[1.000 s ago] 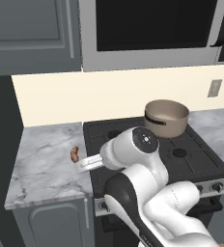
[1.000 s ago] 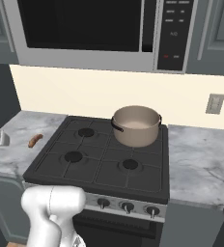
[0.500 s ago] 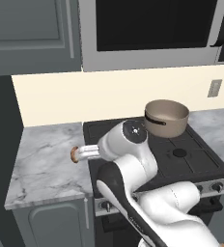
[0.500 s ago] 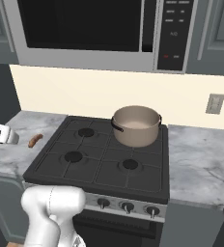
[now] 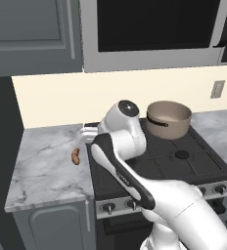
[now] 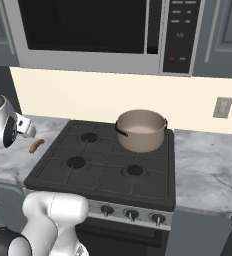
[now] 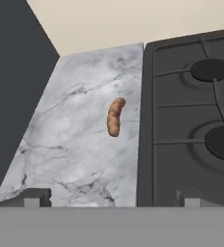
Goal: Turn on the burner for the pot on the stove. Wait thirty seconds for the pot to heat up. Then add the potato to the pot.
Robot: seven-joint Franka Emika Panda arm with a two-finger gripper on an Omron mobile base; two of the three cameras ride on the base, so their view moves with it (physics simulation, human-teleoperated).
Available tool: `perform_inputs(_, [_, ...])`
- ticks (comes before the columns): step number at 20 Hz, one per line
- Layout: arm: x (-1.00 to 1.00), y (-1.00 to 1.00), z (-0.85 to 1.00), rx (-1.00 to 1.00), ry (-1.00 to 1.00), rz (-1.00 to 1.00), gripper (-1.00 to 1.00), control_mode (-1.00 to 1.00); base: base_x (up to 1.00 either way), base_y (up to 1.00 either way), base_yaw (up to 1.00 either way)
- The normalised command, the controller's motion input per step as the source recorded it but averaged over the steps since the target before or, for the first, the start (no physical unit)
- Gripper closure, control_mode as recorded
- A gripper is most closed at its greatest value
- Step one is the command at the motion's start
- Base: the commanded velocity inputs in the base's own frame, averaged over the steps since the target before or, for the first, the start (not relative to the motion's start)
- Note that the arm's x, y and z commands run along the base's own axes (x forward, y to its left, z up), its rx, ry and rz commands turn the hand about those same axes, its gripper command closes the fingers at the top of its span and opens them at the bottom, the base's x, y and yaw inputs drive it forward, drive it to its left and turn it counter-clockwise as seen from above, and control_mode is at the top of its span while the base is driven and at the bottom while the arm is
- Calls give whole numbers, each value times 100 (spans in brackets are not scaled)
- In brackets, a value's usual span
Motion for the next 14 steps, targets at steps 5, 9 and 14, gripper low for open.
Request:
perform_inputs(5, [59,0,-18,0,6,0,-100,-100,0,0,0])
perform_inputs(9, [43,0,-26,0,4,0,-100,-100,0,0,0])
perform_inputs(14, [17,1,-23,-2,0,0,-100,-100,0,0,0])
